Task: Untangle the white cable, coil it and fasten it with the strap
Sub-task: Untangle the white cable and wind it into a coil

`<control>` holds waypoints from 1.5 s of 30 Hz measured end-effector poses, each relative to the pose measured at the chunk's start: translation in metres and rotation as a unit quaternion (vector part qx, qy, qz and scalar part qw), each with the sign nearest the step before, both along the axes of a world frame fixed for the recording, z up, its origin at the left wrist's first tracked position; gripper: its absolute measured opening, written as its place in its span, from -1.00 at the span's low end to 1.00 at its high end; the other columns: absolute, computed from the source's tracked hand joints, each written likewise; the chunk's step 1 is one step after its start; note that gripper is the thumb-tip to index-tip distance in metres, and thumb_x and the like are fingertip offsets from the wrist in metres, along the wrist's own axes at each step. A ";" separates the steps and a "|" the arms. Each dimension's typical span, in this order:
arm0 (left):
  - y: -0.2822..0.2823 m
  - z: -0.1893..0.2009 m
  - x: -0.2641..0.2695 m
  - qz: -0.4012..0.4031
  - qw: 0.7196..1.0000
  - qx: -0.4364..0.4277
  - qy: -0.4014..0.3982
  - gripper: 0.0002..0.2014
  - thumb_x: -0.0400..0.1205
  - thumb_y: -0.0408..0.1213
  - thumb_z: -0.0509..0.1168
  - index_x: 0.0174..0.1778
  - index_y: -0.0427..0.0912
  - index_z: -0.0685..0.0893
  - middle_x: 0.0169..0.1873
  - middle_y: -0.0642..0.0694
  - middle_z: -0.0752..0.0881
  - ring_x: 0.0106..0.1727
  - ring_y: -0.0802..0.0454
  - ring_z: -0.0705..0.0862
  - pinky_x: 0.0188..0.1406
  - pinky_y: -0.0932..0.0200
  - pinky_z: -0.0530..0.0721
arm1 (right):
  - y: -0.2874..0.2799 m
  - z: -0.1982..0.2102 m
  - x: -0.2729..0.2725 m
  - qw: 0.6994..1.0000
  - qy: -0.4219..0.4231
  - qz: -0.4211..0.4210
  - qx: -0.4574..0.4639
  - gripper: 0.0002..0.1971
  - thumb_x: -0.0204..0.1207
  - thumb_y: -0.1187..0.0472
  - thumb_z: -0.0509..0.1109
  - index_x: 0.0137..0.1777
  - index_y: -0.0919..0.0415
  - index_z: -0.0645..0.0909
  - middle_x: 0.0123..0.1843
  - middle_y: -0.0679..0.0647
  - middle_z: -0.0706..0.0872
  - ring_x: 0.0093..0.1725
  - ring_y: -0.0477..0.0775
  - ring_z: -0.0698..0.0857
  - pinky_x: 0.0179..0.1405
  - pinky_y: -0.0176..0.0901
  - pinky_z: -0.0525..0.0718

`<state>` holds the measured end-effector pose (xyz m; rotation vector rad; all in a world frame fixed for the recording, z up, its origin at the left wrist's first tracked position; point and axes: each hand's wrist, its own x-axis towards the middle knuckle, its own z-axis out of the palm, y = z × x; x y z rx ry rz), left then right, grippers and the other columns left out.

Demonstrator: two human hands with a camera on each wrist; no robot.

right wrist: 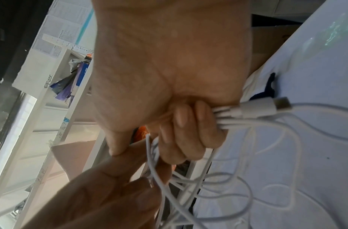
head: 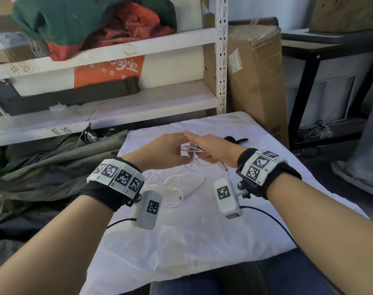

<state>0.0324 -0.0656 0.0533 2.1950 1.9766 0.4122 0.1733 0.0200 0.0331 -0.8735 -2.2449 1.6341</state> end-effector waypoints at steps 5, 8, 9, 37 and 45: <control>-0.003 0.001 0.001 0.045 0.991 -0.052 -0.117 -0.88 0.66 -0.21 0.25 -0.11 0.14 0.62 -0.57 0.34 0.66 -0.51 0.27 0.61 -0.44 0.57 0.47 | 0.002 -0.001 -0.001 0.999 0.001 -0.022 0.050 -0.46 0.65 -0.22 0.07 -0.14 0.26 0.60 -0.60 -0.07 0.26 -0.63 -0.12 0.18 -0.62 -0.35 0.19; -0.003 -0.003 -0.004 0.058 0.988 -0.052 -0.135 -0.91 0.64 -0.12 0.30 -0.10 0.02 0.71 -0.57 0.09 0.66 -0.53 0.19 0.55 -0.48 0.45 0.48 | 0.001 -0.005 0.000 0.998 0.021 -0.027 0.052 -0.64 0.67 -0.11 0.12 -0.11 0.18 0.49 -0.53 0.00 0.23 -0.55 -0.07 0.16 -0.61 -0.36 0.18; -0.002 -0.005 -0.006 0.067 0.987 -0.051 -0.139 -0.88 0.63 -0.10 0.31 -0.11 -0.01 0.72 -0.57 0.03 0.64 -0.53 0.15 0.54 -0.49 0.41 0.48 | 0.001 -0.006 -0.001 0.998 0.028 -0.032 0.051 -0.67 0.68 -0.06 0.14 -0.12 0.19 0.50 -0.51 0.00 0.26 -0.54 -0.07 0.19 -0.60 -0.35 0.19; -0.008 -0.002 -0.075 0.191 0.601 0.266 -0.729 -0.81 0.71 -0.22 0.20 0.01 -0.22 0.69 -0.39 0.04 0.56 -0.56 0.26 0.42 -0.52 0.50 0.47 | 0.032 -0.044 0.002 0.975 -0.006 -0.219 0.037 -0.68 0.58 0.56 0.15 0.20 0.46 0.66 0.17 0.28 0.70 -0.06 0.10 0.60 0.24 -0.01 0.65; -0.005 0.006 -0.054 0.153 0.888 0.147 -0.408 -0.78 0.72 -0.28 0.19 -0.05 -0.26 0.73 -0.45 0.03 0.58 -0.57 0.19 0.37 -0.55 0.39 0.31 | 0.035 -0.001 -0.012 0.943 0.082 -0.216 0.240 -0.72 0.66 0.25 0.20 0.32 0.22 0.56 0.40 0.21 0.46 0.21 0.10 0.59 0.23 -0.17 0.52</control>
